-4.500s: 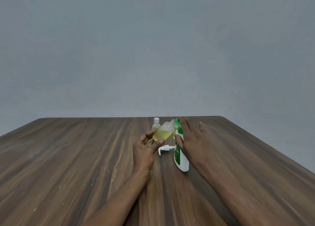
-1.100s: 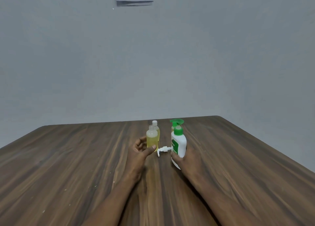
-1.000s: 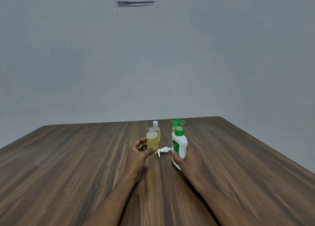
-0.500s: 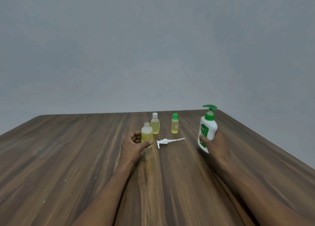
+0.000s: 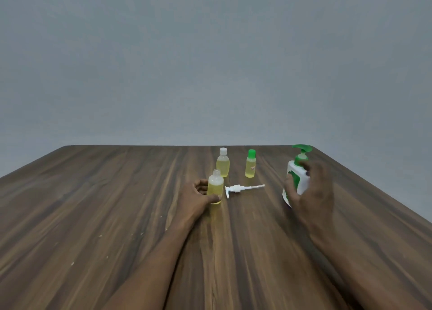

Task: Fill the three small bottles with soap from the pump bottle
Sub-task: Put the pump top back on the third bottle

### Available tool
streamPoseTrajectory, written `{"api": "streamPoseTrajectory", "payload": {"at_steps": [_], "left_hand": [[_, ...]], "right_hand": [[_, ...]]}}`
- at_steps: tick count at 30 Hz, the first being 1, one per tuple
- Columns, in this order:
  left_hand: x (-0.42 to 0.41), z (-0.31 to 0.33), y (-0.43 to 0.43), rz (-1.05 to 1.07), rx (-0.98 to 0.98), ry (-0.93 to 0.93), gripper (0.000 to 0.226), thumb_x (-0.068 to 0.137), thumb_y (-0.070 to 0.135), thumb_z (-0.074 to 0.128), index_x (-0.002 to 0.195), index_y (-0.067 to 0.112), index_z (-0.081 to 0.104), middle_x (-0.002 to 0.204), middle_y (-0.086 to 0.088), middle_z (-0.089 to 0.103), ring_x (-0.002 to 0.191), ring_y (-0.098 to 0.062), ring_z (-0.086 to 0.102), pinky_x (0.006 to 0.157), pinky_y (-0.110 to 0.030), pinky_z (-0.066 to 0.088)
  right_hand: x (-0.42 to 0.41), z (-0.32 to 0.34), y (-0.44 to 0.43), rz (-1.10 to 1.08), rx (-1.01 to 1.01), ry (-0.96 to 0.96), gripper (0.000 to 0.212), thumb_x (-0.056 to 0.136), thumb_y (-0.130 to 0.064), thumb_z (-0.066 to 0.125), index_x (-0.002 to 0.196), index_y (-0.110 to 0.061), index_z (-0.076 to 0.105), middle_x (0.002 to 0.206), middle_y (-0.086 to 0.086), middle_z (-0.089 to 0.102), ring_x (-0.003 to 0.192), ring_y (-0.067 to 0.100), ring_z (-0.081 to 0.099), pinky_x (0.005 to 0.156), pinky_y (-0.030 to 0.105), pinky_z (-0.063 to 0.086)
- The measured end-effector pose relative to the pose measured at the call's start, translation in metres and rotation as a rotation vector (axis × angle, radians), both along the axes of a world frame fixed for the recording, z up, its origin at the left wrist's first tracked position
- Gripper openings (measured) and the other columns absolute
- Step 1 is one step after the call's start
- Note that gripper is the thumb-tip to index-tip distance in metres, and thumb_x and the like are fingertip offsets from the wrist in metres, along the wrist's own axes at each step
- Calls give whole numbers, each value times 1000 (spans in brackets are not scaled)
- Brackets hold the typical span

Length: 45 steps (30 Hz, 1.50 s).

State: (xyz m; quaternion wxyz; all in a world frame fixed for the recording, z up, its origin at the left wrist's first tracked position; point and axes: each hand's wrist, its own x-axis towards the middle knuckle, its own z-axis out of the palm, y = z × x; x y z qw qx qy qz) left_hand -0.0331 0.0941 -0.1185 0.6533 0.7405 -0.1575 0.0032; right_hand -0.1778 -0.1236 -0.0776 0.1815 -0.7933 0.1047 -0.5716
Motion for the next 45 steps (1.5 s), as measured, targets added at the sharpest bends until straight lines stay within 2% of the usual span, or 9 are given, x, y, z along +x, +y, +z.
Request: {"api": "streamPoseTrajectory", "payload": {"at_steps": [3,7,14,18,22,24,27,37,45], "left_hand": [[1,1,-1,-17,19,8,50,62,2,90,107,12,70,96,-3,76,87,-16,73,74,-27,59],[4,-2,1,-19,52,19,52,56,3,91,104,11,72,94,-5,77,88,-21,74,78,-33,60],[7,-2,2,-62,126,18,48,61,1,90,102,10,69,91,-4,77,83,-17,74,73,-28,58],[6,0,4,-60,153,12,47,61,2,90,102,10,69,89,-2,78,80,-15,74,66,-18,56],[4,3,5,-57,167,11,45,61,4,90,101,10,70,89,0,78,77,-10,74,61,-11,52],[2,5,6,-56,177,9,45,62,5,91,102,10,70,89,1,78,77,-8,73,60,-9,50],[-1,8,8,-66,179,12,44,64,4,90,103,9,69,92,-1,77,73,-3,70,58,-5,48],[-2,9,8,-53,182,-2,43,64,3,90,102,7,69,94,-7,77,78,-13,71,61,-12,51],[-3,8,7,-47,161,3,42,64,1,89,101,5,68,93,-9,77,78,-14,70,57,-11,50]], "right_hand": [[33,-7,15,240,-221,340,34,82,0,68,115,-7,67,111,9,64,99,26,60,77,25,40],[85,-12,19,238,-436,785,49,90,-15,63,137,-10,52,133,7,55,117,31,54,87,34,42],[125,-13,19,164,-645,1066,14,93,-12,52,104,-9,60,106,7,60,102,27,58,68,30,32],[128,-12,18,214,-565,972,10,89,-18,56,96,-12,60,99,6,62,95,29,61,66,33,38],[111,19,23,404,17,425,14,91,-26,64,85,-13,67,72,6,62,69,25,58,60,37,40],[99,46,37,571,312,214,4,89,-22,70,90,-20,73,75,1,70,71,17,64,67,34,50],[91,70,56,807,542,94,11,84,-7,72,88,-17,73,85,10,75,87,31,72,85,50,58],[110,47,78,878,695,133,9,84,-8,72,89,-15,75,87,14,75,90,37,72,89,59,55],[110,18,81,771,622,279,21,82,-10,73,101,-19,74,93,0,77,93,16,73,92,47,56]]}}
